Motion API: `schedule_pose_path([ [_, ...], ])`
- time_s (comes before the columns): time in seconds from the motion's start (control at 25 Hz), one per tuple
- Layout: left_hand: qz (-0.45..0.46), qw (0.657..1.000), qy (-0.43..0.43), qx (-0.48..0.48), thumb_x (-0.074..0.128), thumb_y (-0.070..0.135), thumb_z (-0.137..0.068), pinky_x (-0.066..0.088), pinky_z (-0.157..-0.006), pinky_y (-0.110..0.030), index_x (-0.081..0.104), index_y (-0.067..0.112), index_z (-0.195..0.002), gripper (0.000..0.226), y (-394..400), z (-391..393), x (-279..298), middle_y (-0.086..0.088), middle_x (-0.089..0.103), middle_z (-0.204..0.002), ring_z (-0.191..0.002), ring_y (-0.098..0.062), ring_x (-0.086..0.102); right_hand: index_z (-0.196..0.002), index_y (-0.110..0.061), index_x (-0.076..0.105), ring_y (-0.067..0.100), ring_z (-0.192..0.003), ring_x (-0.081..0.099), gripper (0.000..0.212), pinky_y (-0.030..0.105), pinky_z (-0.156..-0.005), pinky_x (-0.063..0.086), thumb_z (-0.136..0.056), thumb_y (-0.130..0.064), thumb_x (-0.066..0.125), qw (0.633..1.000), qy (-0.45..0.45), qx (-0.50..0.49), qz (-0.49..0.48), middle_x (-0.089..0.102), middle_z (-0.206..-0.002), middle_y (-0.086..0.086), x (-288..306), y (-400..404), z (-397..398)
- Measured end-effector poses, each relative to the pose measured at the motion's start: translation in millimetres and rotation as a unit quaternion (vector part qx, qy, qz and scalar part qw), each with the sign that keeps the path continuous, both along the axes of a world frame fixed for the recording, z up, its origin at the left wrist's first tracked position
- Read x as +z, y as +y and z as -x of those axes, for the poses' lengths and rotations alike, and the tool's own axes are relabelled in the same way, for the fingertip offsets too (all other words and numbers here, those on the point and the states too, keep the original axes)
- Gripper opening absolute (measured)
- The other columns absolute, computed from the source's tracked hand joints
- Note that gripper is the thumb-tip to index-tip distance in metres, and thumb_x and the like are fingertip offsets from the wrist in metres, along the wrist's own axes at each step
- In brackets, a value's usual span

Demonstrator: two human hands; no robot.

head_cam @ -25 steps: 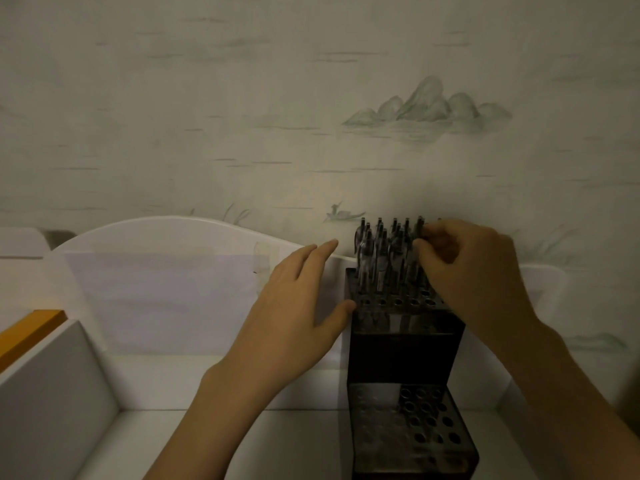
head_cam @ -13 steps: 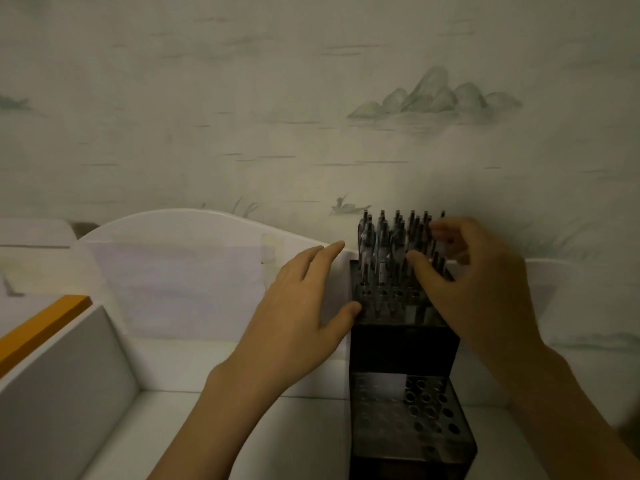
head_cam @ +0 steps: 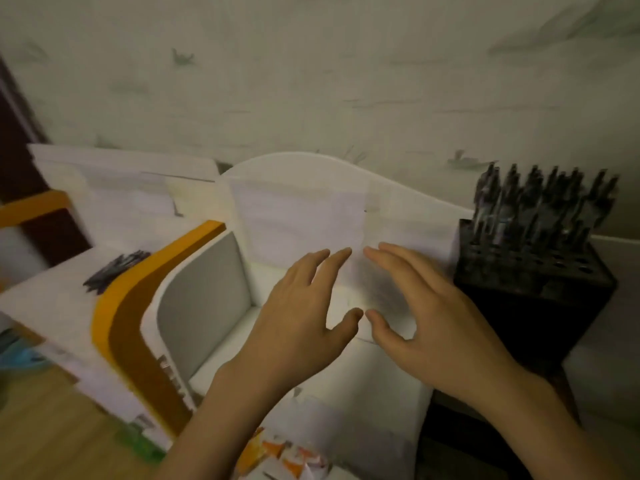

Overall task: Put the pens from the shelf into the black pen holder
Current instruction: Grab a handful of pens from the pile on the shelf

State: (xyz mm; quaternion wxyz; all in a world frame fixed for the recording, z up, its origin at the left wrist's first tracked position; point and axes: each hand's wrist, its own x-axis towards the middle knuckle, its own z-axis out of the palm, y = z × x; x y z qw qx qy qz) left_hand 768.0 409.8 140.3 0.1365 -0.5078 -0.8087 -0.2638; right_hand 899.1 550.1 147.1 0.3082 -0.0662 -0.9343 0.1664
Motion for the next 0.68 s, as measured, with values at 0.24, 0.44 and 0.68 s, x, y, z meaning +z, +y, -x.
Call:
schedule_pose_path([
  [0.24, 0.021, 0.996, -0.017, 0.085, 0.051, 0.054, -0.089, 0.032, -0.115, -0.037, 0.009, 0.042, -0.149, 0.073, -83.9, 27.0, -3.3, 0.012, 0.020, -0.157, -0.143, -0.012, 0.022, -0.147, -0.040, 0.019, 0.007, -0.138, 0.029, 0.070, 0.026, -0.109, 0.034, -0.086, -0.061, 0.046, 0.996, -0.083, 0.003, -0.012, 0.028, -0.152, -0.016, -18.0, -58.8, 61.3],
  [0.44, 0.004, 0.991, -0.007, 0.132, 0.052, 0.052, -0.088, 0.034, -0.113, -0.034, 0.016, 0.036, -0.149, 0.073, -173.1, 73.6, -9.1, 0.012, 0.024, -0.154, -0.141, -0.010, 0.023, -0.146, -0.035, 0.025, 0.009, -0.137, 0.030, 0.069, 0.033, -0.109, 0.039, -0.086, -0.061, 0.046, 0.996, -0.087, 0.029, -0.018, 0.032, -0.149, -0.012, -17.2, -135.4, 122.3],
  [0.68, 0.005, 0.987, -0.014, 0.161, 0.050, 0.050, -0.090, 0.030, -0.115, -0.037, 0.012, 0.040, -0.148, 0.070, -303.8, 158.0, -17.0, 0.012, 0.022, -0.155, -0.143, -0.011, 0.020, -0.145, -0.034, 0.027, 0.009, -0.134, 0.034, 0.068, 0.034, -0.105, 0.043, -0.086, -0.060, 0.047, 0.996, -0.077, 0.045, -0.019, 0.035, -0.148, -0.013, -21.8, -255.6, 215.9],
])
